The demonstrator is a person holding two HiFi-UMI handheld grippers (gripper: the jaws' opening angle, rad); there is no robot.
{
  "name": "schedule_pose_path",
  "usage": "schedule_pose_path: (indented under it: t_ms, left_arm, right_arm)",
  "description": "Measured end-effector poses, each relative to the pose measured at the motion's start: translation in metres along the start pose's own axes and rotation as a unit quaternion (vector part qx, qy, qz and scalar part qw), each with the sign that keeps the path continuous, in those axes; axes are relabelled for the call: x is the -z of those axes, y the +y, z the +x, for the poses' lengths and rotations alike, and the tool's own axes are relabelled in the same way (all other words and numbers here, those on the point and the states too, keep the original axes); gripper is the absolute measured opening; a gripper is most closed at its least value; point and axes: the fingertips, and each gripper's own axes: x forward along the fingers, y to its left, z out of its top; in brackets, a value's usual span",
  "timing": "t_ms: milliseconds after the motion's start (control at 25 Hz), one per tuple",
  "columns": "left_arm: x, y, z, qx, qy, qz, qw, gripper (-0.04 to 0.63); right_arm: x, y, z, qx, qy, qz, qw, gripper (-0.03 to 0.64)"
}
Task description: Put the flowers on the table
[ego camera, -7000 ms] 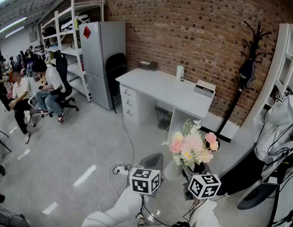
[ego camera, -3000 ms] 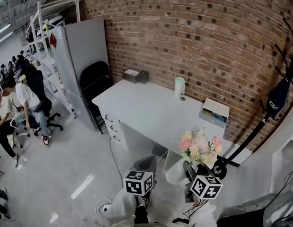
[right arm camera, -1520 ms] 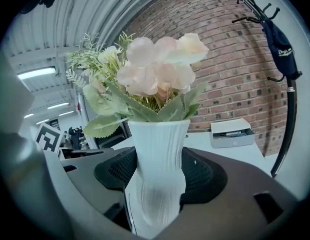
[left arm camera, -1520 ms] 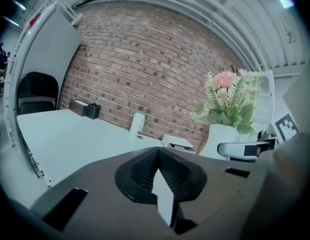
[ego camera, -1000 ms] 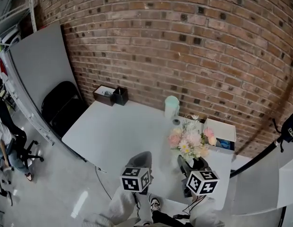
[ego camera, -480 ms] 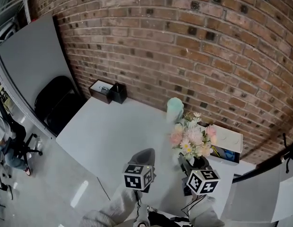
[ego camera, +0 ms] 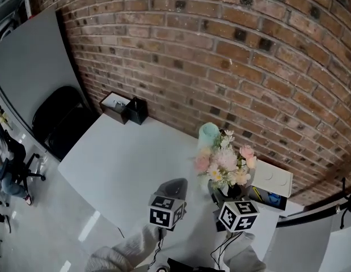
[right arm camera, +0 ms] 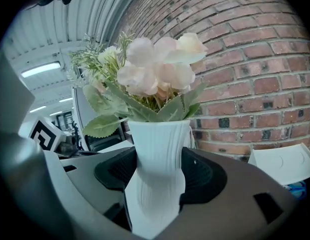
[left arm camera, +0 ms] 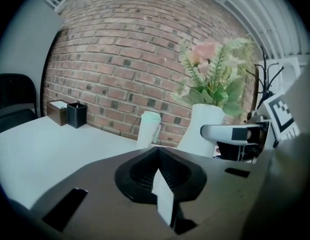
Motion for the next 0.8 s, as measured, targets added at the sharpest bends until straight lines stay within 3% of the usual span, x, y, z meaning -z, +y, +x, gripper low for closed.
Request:
schedule_pose_path:
  t_ms: [360, 800]
  left_arm:
    - [-0.003, 0.015, 0.036, 0.004, 0.005, -0.005, 1.0, 0.006]
    - [-0.001, 0.052, 0.061, -0.023, 0.003, -0.029, 0.9993, 0.006]
  right_arm:
    - [-0.005, -0.008, 0.054, -0.016, 0.002, -0.008, 1.0, 0.258]
    - [-0.003, -0.011, 0.097, -0.028, 0.012, -0.024, 0.999, 0.258]
